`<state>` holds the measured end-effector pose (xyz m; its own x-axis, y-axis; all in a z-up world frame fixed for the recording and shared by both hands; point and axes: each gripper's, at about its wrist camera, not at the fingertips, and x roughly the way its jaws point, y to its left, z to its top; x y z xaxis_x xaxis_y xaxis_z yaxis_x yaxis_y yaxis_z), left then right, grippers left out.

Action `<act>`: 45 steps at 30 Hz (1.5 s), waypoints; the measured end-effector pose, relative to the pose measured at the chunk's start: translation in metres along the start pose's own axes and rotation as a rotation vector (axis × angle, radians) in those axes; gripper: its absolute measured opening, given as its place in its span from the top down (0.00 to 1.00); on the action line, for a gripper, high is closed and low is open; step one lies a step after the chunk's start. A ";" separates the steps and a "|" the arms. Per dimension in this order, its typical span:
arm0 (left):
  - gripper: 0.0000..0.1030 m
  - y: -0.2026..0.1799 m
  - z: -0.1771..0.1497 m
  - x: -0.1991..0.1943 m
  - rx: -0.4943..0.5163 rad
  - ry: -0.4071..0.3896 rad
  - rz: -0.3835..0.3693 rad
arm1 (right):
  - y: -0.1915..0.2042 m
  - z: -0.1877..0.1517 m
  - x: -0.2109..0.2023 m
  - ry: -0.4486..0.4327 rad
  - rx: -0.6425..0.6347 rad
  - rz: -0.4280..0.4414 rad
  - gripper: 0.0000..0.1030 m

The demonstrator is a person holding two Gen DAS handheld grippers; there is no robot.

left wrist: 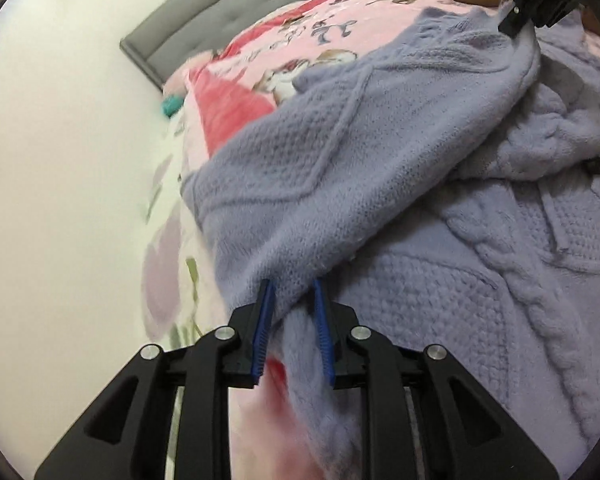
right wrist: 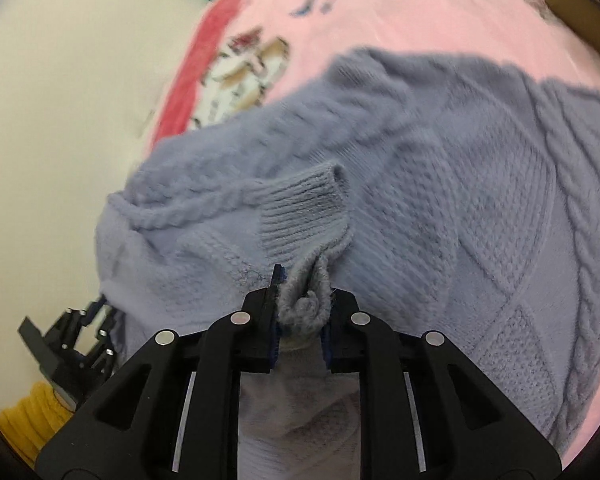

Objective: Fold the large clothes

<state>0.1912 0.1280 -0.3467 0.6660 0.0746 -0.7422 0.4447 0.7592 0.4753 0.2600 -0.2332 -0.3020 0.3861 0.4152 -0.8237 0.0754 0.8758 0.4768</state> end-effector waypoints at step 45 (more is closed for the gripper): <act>0.70 0.024 -0.020 0.035 -0.120 0.109 0.079 | -0.057 0.009 -0.016 -0.085 0.124 -0.143 0.78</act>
<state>0.2133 0.1616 -0.3701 0.6238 0.2017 -0.7551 0.3147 0.8195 0.4789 0.2580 -0.2921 -0.3131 0.4388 0.2625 -0.8594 0.2456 0.8850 0.3957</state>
